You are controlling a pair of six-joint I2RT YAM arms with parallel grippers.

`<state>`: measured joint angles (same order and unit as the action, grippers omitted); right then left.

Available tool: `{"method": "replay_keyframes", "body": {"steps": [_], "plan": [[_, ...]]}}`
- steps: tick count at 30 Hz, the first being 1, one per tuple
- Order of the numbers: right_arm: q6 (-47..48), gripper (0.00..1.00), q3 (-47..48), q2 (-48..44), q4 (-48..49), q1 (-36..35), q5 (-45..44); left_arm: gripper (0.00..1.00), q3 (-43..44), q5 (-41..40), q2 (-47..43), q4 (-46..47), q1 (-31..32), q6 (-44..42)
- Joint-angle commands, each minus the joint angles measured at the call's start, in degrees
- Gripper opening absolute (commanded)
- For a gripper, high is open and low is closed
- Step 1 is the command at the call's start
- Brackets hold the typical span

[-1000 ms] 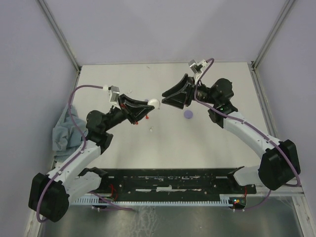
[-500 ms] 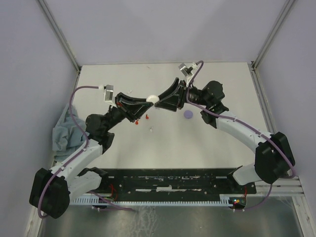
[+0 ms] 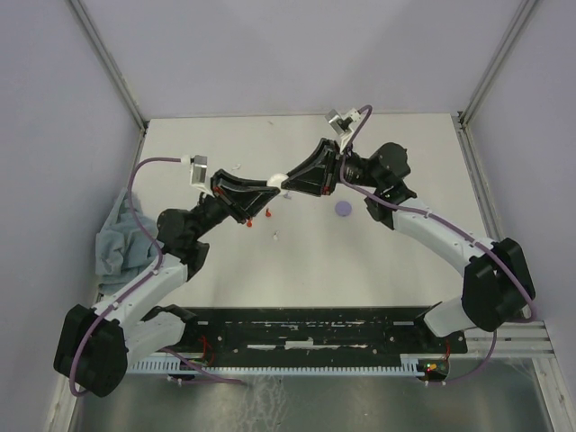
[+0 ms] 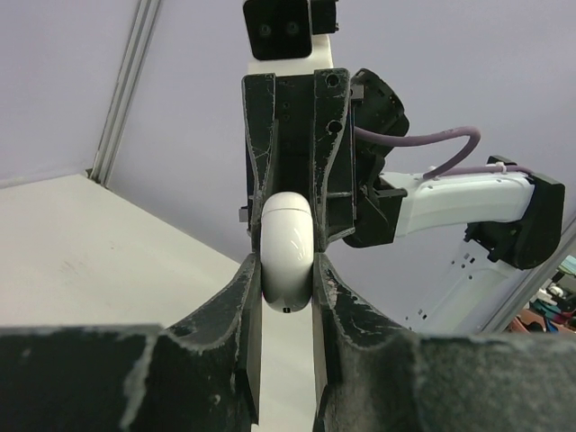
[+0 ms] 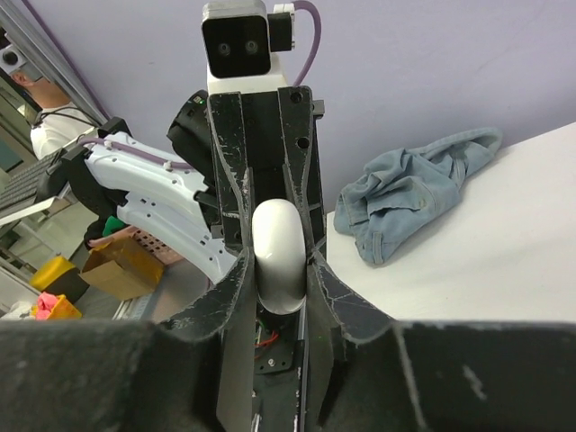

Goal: Insert the wireless bluetooth earbuds into the charging case
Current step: Pick up the charging case at the center of the board.

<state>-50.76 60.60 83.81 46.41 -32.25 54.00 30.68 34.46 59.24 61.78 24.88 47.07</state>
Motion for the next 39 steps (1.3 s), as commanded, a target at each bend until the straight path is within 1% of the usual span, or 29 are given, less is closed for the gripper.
{"method": "replay_keyframes", "body": {"steps": [1,4,6,9,11,14,17,21,28,31,33,37,39], "plan": [[6.4,0.20,4.9,-1.4,-7.1,0.0,3.3,0.31,2.5,2.3,-1.2,-4.5,0.1,-3.6],[20.6,0.17,8.3,-3.5,-25.4,0.0,5.0,0.40,4.9,5.6,-1.5,-9.9,-0.1,-7.2],[27.8,0.17,11.6,-4.0,-36.3,0.1,6.4,0.45,6.5,8.1,-1.1,-13.0,-0.2,-8.7],[34.7,0.16,15.2,-3.9,-47.2,-0.1,8.2,0.49,8.3,12.1,0.7,-14.2,-0.4,-9.2],[37.5,0.16,16.4,-4.1,-51.1,-0.1,8.2,0.49,9.2,14.3,1.8,-14.5,-0.4,-9.3],[40.2,0.16,17.4,-4.2,-54.8,-0.2,8.1,0.49,10.3,16.7,2.6,-15.7,-0.4,-10.4],[42.6,0.16,18.3,-4.3,-58.4,-0.1,7.6,0.48,11.6,18.2,2.8,-18.9,-0.4,-12.8],[43.9,0.16,18.7,-4.6,-59.3,-0.2,7.1,0.47,12.4,19.8,2.7,-23.1,-0.4,-15.6],[44.6,0.16,19.7,-4.1,-59.9,-0.2,6.9,0.50,13.1,21.1,2.5,-29.1,-0.4,-19.7],[45.2,0.16,20.0,-3.9,-60.6,-0.1,7.0,0.49,13.4,21.0,2.5,-30.9,-0.4,-21.0],[45.5,0.16,20.0,-3.7,-60.9,-0.2,7.1,0.46,13.6,21.0,2.6,-31.0,-0.5,-21.2],[46.1,0.17,20.0,-3.4,-61.5,-0.1,7.2,0.27,14.1,21.3,2.9,-31.5,-0.5,-22.0],[46.6,0.17,19.9,-3.6,-61.7,-0.1,7.3,0.25,14.4,21.4,2.9,-32.1,-0.5,-22.6]]}}
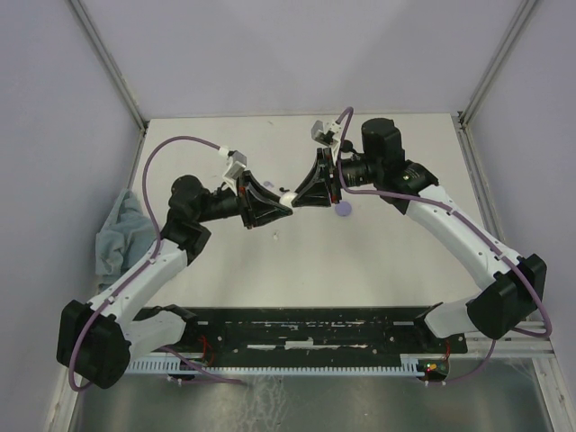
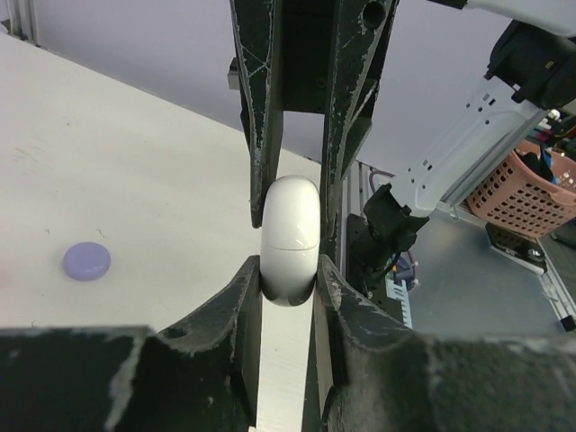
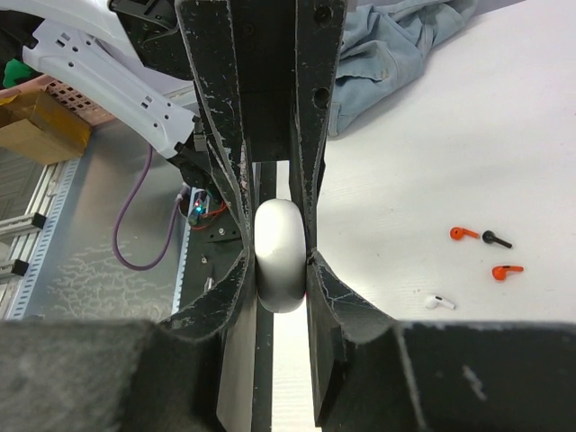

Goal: Insert the wireless bluetooth earbuds into the charging case
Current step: Pick up the charging case at the center of the board.

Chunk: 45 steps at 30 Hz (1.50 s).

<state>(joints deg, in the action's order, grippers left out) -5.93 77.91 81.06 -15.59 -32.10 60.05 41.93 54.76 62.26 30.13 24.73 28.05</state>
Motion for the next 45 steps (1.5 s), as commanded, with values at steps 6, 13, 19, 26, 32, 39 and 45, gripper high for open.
{"method": "replay_keyframes", "body": {"steps": [6,13,19,26,32,39,45], "plan": [[4.2,0.17,3.2,-0.4,-2.5,-0.3,1.6,0.46,4.9,2.3,-0.1,-3.2,-0.8,-4.8],[6.4,0.17,4.3,-0.1,-5.2,-0.3,1.8,0.48,6.3,3.4,0.5,-2.9,-1.3,-3.3],[6.9,0.23,4.2,0.1,-5.3,-0.3,1.2,0.23,7.1,3.7,1.3,-2.9,-1.3,-2.8],[0.4,0.55,-2.7,-1.9,7.4,-0.2,-1.9,0.11,3.8,-6.1,-2.1,0.4,-1.4,-2.3],[-12.7,0.60,-12.9,-3.5,29.6,0.1,-5.3,0.10,-1.0,-12.6,-5.0,9.4,-1.4,1.6],[-25.5,0.57,-19.2,-3.3,50.2,0.1,-7.3,0.09,-3.4,-12.3,-4.7,18.0,-1.4,5.9],[-31.6,0.56,-22.2,-3.1,61.6,0.2,-7.0,0.09,-4.8,-14.0,-4.6,22.6,-1.4,8.3]]}}
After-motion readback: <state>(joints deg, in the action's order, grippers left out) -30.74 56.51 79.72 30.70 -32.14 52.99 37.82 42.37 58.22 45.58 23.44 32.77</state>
